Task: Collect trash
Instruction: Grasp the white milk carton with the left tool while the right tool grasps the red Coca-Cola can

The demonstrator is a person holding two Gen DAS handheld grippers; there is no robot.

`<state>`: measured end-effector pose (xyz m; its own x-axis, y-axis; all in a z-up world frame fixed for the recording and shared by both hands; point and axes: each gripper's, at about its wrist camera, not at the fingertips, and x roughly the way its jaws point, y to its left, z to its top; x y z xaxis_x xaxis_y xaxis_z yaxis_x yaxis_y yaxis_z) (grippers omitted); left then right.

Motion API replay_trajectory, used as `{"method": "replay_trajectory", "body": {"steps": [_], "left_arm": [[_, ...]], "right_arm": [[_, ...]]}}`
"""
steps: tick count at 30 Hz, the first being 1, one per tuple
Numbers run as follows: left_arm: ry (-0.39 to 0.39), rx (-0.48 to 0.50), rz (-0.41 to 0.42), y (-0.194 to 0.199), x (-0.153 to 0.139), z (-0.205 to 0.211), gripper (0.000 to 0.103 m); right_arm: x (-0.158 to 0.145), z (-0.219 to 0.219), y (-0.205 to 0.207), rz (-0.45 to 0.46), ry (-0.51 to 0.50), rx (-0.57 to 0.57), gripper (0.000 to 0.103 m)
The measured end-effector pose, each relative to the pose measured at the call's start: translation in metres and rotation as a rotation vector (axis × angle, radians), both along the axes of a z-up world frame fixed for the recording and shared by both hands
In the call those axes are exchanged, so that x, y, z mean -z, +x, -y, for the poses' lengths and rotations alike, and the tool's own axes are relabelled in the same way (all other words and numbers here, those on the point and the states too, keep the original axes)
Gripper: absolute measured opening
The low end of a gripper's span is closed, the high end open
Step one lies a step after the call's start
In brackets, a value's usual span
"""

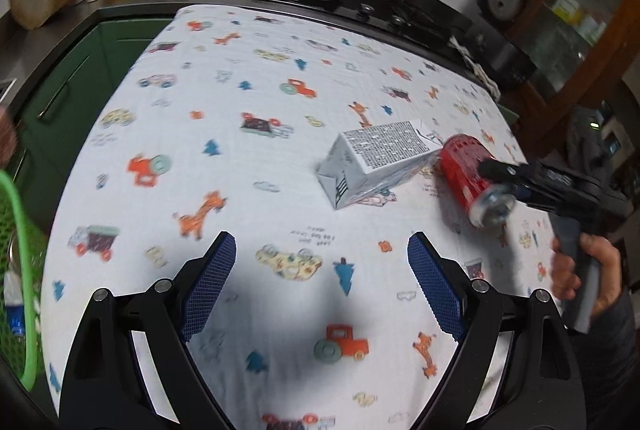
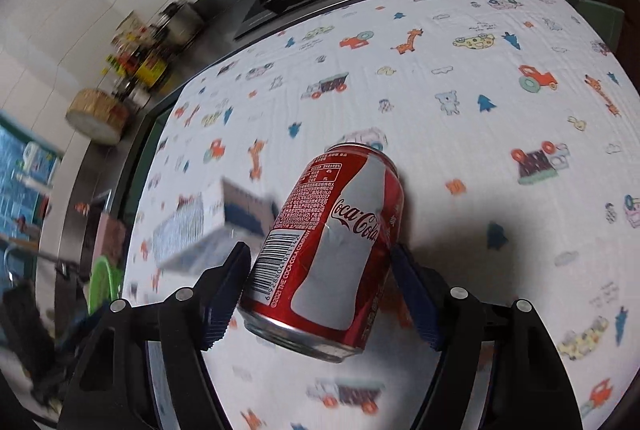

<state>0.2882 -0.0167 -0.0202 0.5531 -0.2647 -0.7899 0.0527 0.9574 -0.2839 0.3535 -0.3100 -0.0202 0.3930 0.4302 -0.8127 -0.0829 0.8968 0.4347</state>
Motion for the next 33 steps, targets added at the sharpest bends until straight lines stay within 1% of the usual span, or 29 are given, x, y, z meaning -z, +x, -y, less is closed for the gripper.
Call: {"method": "replay_trajectory", "body": {"steps": [5,9,12,15,17,20,25,27,29,31,33], "left_arm": [[0.038,0.018,0.013,0.018,0.007,0.013,0.087],[0.088,0.050,0.053,0.035,0.008,0.028,0.087],[0.098,0.073,0.064,0.046,0.012,0.038,0.087],[0.168,0.114,0.094,0.056,0.015,0.052,0.087],[0.186,0.146,0.110,0.060,0.016,0.061,0.087],[0.224,0.188,0.134,0.068,0.017,0.073,0.090],[0.236,0.230,0.137,0.076,0.024,0.083,0.089],[0.228,0.243,0.134,0.077,0.027,0.085,0.085],[0.223,0.250,0.131,0.077,0.030,0.086,0.071],[0.210,0.253,0.122,0.076,0.031,0.085,0.067],[0.199,0.247,0.122,0.074,0.030,0.083,0.059]], "right_arm": [[0.004,0.002,-0.023,0.010,-0.020,-0.071,0.069],[0.009,0.003,-0.036,0.007,-0.011,-0.121,0.068],[0.010,0.003,-0.045,0.010,-0.009,-0.156,0.068],[0.009,0.001,-0.049,0.018,-0.014,-0.184,0.068],[0.009,0.000,-0.053,0.025,-0.019,-0.203,0.068],[0.010,-0.002,-0.057,0.032,-0.027,-0.227,0.068],[0.015,-0.004,-0.059,0.033,-0.031,-0.249,0.068],[0.016,-0.004,-0.058,0.034,-0.031,-0.251,0.068],[0.015,-0.005,-0.059,0.038,-0.035,-0.253,0.068],[0.014,-0.008,-0.060,0.037,-0.041,-0.257,0.068],[0.013,-0.010,-0.061,0.038,-0.044,-0.261,0.068]]}}
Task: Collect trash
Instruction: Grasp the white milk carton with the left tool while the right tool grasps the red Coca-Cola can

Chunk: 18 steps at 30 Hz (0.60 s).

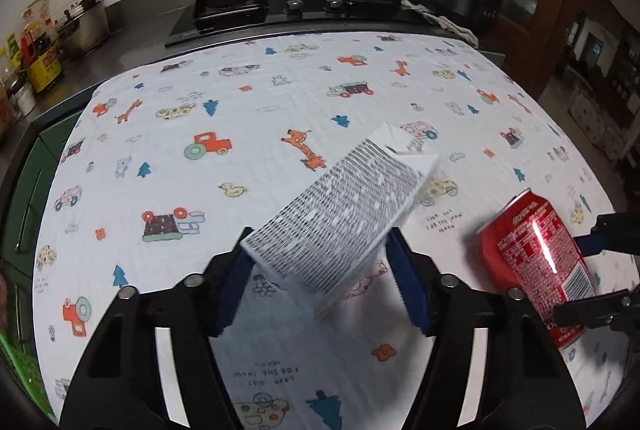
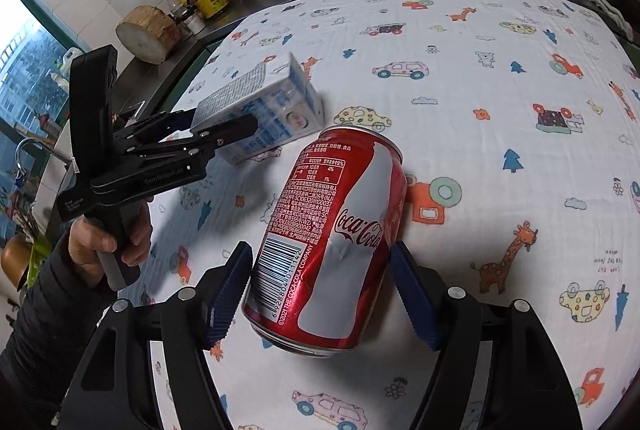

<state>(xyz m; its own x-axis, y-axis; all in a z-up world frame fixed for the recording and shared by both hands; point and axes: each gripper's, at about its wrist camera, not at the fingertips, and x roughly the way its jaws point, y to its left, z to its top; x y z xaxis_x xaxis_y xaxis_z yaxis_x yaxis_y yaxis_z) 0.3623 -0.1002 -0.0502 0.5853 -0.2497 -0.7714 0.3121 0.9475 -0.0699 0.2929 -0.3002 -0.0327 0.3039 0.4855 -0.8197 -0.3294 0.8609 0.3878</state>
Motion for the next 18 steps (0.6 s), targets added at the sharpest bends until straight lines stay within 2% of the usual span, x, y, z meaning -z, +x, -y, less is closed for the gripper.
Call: {"method": "replay_trajectory", "body": {"steps": [2,4,10,13,18], "left_arm": [[-0.011,-0.006,-0.009,-0.003,-0.001,-0.001,0.049],[-0.026,-0.012,-0.020,-0.008,-0.003,-0.003,0.046],[0.001,-0.052,-0.015,-0.030,-0.010,-0.014,0.043],[-0.012,-0.077,-0.006,-0.046,-0.021,-0.027,0.043],[0.021,-0.105,0.019,-0.078,-0.035,-0.046,0.043]], "right_arm": [[-0.003,-0.003,-0.003,0.005,-0.002,-0.003,0.068],[-0.005,-0.007,-0.006,0.010,-0.004,-0.007,0.068],[-0.011,-0.021,-0.017,0.015,0.005,-0.020,0.067],[-0.014,-0.029,-0.025,0.020,0.015,-0.030,0.067],[-0.016,-0.048,-0.041,0.022,0.030,-0.060,0.066]]}}
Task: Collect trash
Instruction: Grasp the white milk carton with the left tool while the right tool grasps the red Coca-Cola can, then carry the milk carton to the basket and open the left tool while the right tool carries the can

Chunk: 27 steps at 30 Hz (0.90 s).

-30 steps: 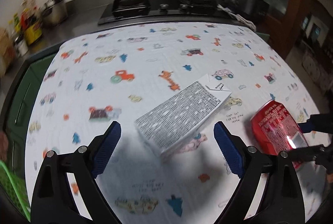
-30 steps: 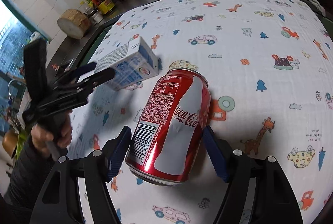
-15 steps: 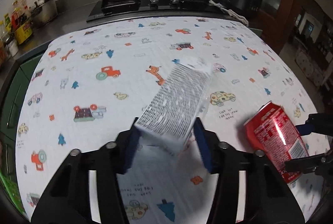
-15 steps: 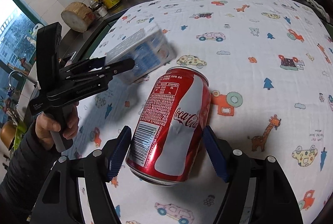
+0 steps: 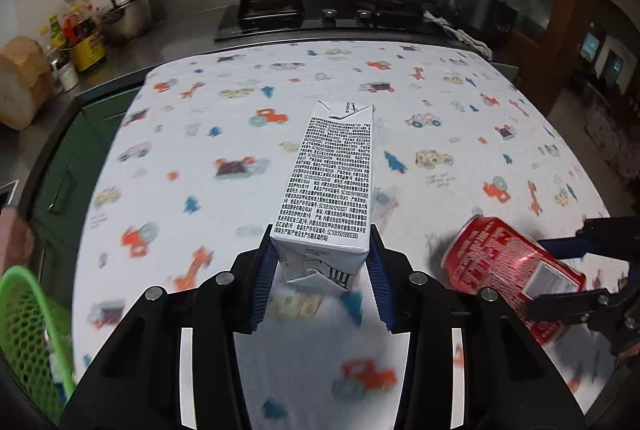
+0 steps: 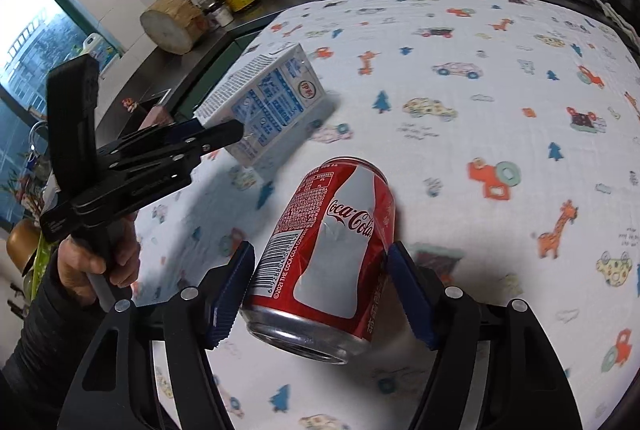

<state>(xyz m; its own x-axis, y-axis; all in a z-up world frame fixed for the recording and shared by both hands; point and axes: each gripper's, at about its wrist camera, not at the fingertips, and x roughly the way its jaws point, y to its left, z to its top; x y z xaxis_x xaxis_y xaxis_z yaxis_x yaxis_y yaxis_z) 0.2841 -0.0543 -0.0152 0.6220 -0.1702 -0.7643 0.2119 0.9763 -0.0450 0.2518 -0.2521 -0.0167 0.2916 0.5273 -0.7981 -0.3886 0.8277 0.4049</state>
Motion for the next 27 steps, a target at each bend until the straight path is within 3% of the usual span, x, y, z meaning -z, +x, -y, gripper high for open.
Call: {"method": "replay_trajectory", "body": {"steps": [12,27], "left_arm": [[-0.030,-0.121,0.075,-0.076,-0.037,-0.073,0.042],[-0.046,-0.262,0.127,-0.144,-0.053,-0.161,0.042]], "right_arm": [[0.014,-0.030,-0.036,-0.012,-0.051,-0.042,0.065],[0.030,-0.051,-0.020,-0.064,-0.075,0.009,0.073]]}}
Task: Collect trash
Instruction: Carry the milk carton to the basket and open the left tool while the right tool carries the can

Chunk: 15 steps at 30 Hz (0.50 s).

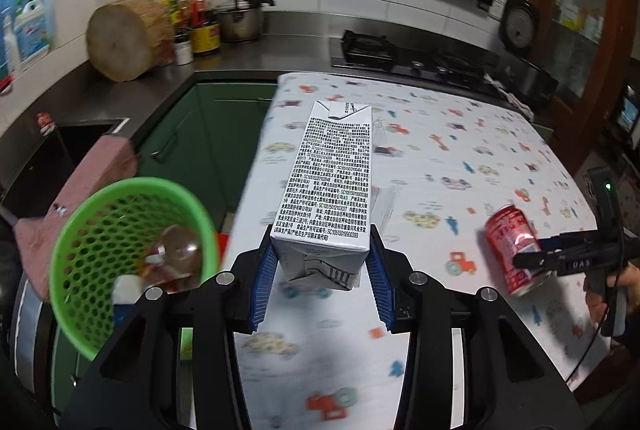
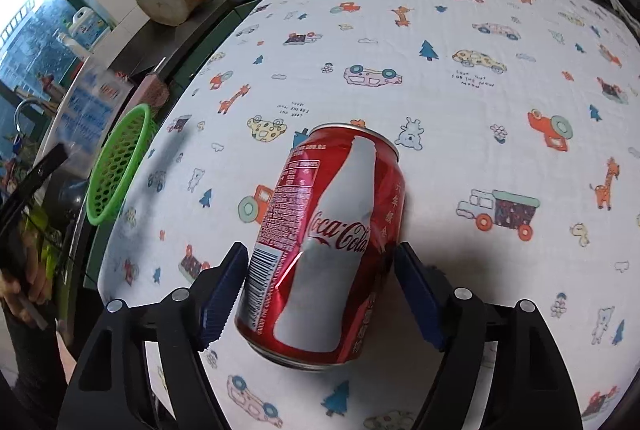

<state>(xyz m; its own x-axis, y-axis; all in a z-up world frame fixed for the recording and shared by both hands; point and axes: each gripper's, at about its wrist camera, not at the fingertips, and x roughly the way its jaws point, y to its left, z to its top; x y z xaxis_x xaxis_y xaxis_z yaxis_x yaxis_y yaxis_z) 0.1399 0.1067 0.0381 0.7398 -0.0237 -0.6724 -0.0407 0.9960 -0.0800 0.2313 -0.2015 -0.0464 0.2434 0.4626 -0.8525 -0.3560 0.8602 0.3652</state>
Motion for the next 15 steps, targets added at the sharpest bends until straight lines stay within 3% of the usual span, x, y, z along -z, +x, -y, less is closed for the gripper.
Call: {"method": "replay_trajectory", "body": {"steps": [7,15], "left_arm": [[0.001,-0.079,-0.007,-0.018,0.005,-0.042,0.042],[-0.005,-0.173,-0.027,-0.031,0.013,-0.088,0.042]], "right_arm": [[0.012,-0.012,0.010,-0.036,0.012,0.024,0.070],[-0.004,-0.043,0.005,-0.006,0.062,-0.027,0.068]]}}
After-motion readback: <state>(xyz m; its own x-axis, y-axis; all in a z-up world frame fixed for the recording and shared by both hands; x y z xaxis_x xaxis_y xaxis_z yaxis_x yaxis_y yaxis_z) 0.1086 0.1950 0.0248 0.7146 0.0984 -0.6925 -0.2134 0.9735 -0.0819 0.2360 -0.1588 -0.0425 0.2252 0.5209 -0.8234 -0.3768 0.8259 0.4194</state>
